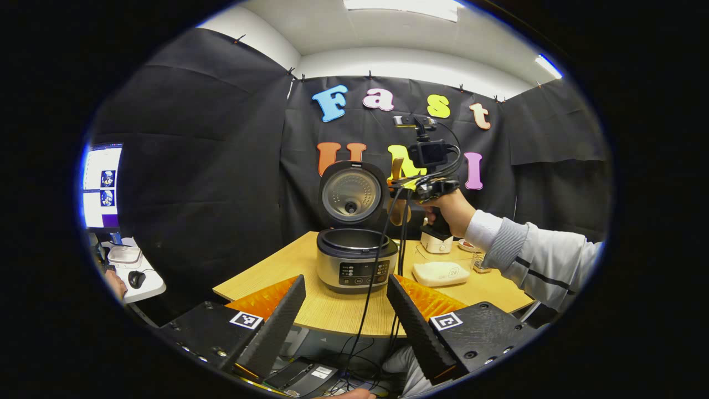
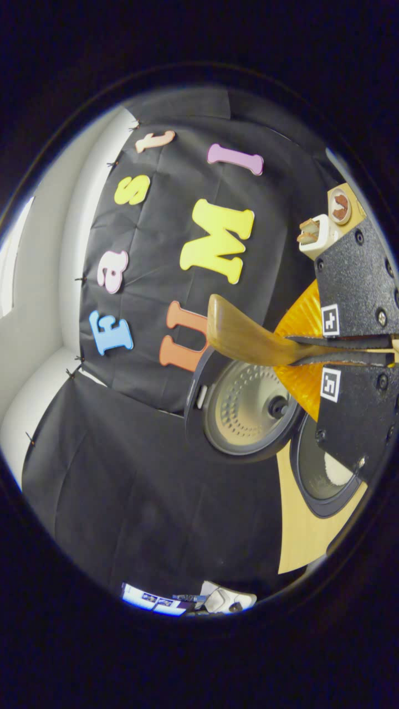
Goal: Close the left gripper, press the button to open the rice cooker; take a wooden spoon from the chopstick holder with the right hand, scoop a spoonful of rice and pour it into the rice cooker, then put the wooden spoon back into the chopstick holder.
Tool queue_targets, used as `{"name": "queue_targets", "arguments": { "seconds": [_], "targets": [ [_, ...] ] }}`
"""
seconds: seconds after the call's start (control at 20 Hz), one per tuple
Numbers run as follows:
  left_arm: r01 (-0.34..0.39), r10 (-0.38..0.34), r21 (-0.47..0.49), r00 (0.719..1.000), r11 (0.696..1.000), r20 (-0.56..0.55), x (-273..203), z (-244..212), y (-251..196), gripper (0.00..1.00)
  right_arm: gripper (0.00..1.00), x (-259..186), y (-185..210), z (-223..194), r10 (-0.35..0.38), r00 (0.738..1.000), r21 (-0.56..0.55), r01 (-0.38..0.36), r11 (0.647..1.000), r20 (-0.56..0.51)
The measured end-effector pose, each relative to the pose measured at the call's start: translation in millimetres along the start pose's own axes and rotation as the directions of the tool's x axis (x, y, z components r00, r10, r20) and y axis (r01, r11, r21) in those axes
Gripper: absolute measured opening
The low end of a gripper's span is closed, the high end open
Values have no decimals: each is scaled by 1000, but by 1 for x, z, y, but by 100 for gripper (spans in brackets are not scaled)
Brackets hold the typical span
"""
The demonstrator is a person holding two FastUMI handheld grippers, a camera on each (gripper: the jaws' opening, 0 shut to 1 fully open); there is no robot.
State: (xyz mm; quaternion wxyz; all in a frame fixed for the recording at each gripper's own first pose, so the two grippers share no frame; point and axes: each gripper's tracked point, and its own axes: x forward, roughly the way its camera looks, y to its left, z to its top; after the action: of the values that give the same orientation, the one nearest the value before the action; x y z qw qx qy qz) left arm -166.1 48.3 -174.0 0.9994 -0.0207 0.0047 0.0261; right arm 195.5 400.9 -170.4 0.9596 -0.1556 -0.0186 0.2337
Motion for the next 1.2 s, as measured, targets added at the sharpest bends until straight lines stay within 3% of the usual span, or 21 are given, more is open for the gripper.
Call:
{"name": "queue_targets", "arguments": {
  "seconds": [0.45,0.85,1.1,1.2],
  "targets": [
    [29,-29,24,999,999,24,15,9,-34,95,8,-54,-132,-22,-118,993,98,120,988,-30],
    [46,-47,25,998,999,52,40,31,-67,94,8,-108,-253,-65,-270,959,163,280,946,-81],
    [42,-45,29,994,999,97,52,52,-73,94,8,-125,-305,-102,-355,927,212,373,903,-116],
    [37,-38,6,994,999,100,58,55,-71,94,8,-123,-309,-121,-350,926,221,375,900,-145]
  ]
}}
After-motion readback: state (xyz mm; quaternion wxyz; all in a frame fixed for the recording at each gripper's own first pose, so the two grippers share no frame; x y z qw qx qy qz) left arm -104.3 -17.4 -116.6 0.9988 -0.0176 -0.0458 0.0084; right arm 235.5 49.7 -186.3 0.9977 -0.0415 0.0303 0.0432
